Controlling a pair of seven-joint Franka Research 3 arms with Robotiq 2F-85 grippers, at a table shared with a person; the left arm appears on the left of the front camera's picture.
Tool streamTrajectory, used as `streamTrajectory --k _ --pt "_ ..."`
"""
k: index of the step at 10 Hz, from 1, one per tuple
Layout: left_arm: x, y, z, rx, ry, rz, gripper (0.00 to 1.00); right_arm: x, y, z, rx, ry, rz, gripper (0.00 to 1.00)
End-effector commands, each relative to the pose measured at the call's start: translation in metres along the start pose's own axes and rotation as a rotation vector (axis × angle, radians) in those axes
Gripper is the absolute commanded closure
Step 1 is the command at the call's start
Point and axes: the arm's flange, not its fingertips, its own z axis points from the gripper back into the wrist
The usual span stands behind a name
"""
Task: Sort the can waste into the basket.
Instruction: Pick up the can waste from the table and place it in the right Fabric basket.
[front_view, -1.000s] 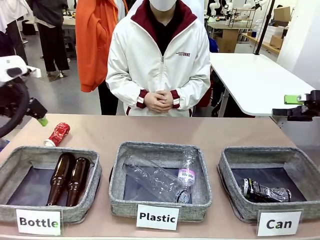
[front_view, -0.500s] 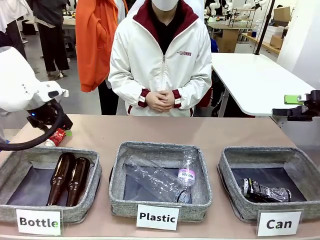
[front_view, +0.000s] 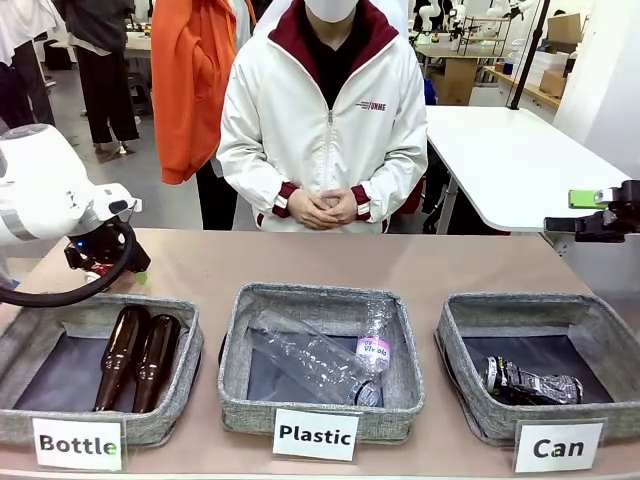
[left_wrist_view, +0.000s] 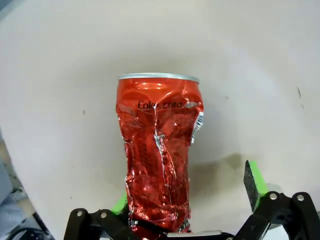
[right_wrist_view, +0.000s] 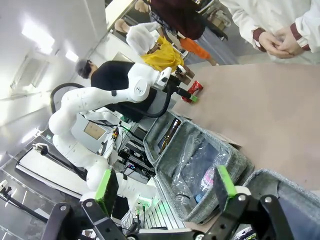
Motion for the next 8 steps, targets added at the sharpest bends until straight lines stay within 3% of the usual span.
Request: streamTrajectory --k 1,6,8 --pt "0.0040 -0.0054 -0.0012 0.011 0.004 0.015 0.00 0.0002 0.0009 0.0024 0.007 0.008 0.015 0.00" --pt "0.0051 -0.0038 -0.0054 0.029 -0.015 0.006 0.00 0.0002 0.0009 0.0024 0.007 0.008 0.015 0.00" --pt "0.0055 -0.0073 -0.0044 0.073 -0.031 -0.038 0.59 0.0002 0.0009 0.0024 0.007 0.008 0.015 0.00"
